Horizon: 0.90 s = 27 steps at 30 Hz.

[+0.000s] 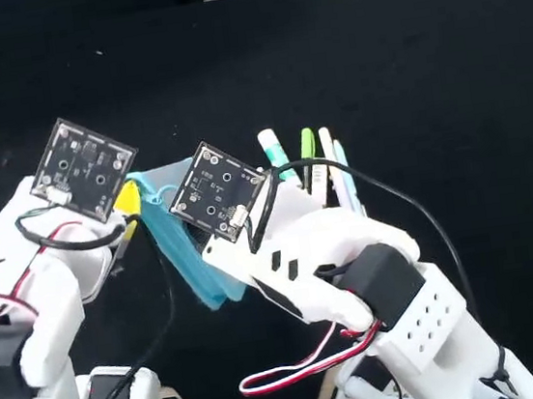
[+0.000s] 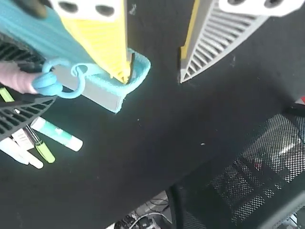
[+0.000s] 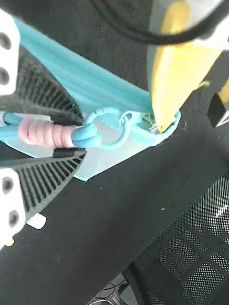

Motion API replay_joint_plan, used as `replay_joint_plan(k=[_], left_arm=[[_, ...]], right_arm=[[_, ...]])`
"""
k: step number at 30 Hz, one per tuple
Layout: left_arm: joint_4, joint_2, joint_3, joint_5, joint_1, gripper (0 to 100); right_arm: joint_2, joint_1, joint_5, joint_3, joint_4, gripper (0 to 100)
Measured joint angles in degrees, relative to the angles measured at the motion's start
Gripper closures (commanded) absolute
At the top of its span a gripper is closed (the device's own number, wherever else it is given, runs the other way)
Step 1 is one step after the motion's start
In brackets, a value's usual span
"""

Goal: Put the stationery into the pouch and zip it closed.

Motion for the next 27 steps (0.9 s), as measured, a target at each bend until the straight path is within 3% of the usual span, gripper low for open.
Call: replay_joint_plan(k=[14,19,21,27], left_arm=[[2.20,-0.18,-0.09,-3.96,2.55,82],[3.25,-0.18,-0.09,-3.96,2.81,98],[4.57,-0.18,-0.09,-3.87,2.90,94],[8.09,-0.18,0.00,4.13,2.99,97]], right_arm=[[-0.97,0.00,-0.18,0.62,2.29,98.8],[-7.38,0.00,-0.09,0.62,3.87,98.8],[-10.90,0.00,0.00,0.88,3.87,98.8],[-16.00,0.00,0.00,3.96,3.87,98.8]])
